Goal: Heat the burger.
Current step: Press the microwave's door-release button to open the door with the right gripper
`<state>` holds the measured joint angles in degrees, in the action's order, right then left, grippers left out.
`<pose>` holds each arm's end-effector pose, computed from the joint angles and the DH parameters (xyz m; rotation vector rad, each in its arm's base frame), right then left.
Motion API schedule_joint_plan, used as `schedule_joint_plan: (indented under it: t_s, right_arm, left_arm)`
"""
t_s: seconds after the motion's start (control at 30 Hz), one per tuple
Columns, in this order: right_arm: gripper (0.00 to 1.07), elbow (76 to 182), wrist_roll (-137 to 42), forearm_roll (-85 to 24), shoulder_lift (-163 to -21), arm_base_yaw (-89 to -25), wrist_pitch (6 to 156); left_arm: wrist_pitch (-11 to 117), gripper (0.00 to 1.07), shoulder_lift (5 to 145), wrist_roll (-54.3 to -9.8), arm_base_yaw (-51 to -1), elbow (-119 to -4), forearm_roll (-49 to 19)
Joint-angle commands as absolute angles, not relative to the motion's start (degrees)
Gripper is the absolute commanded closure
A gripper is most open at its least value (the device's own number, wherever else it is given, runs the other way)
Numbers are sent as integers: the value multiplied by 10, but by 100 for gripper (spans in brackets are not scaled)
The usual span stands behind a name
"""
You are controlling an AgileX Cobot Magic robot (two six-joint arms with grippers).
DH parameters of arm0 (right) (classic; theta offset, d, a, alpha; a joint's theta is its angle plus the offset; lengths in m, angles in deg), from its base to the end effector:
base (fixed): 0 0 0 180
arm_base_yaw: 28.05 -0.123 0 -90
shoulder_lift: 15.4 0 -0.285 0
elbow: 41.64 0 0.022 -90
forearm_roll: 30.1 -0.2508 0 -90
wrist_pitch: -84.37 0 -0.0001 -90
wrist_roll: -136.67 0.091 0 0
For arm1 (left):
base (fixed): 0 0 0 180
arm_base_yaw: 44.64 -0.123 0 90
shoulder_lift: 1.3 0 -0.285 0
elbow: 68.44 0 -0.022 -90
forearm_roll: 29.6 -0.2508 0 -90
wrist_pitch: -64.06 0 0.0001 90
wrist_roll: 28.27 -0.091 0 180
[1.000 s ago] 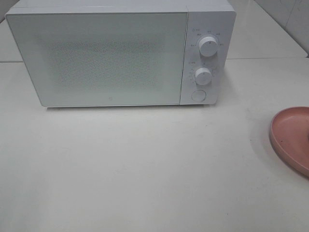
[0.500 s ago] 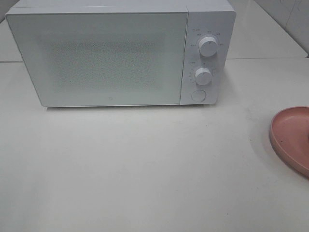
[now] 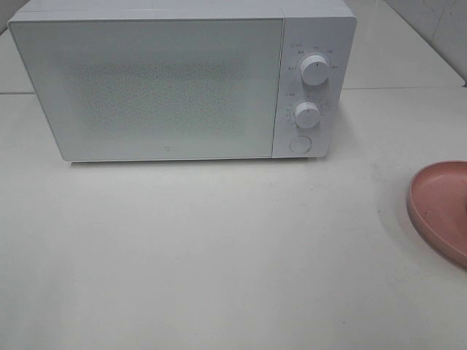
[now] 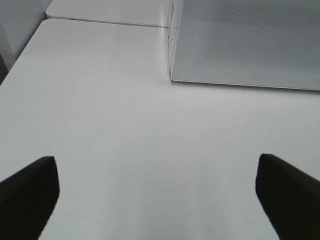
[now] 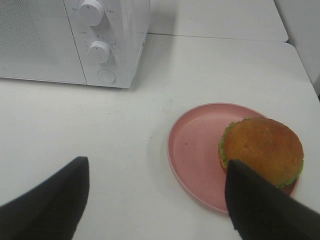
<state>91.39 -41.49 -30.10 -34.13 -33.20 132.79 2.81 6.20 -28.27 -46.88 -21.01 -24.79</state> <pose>0.0325 0.0029 0.3005 -0.0575 1.9918 0.0787 -0.0082 -0.0070 0.2823 -0.0341 2.0254 -0.0754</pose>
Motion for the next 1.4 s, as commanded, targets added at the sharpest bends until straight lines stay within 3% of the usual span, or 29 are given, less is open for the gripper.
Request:
schedule_joint_plan:
  t_s: [0.03, 1.4]
  right_arm:
    - [32, 917, -411, -301, -370, -329, 1293]
    - [32, 917, -411, -301, -726, -329, 919]
  left_arm:
    - [27, 7, 53, -283, -468, -210, -248]
    - [27, 7, 53, -283, -468, -210, -248]
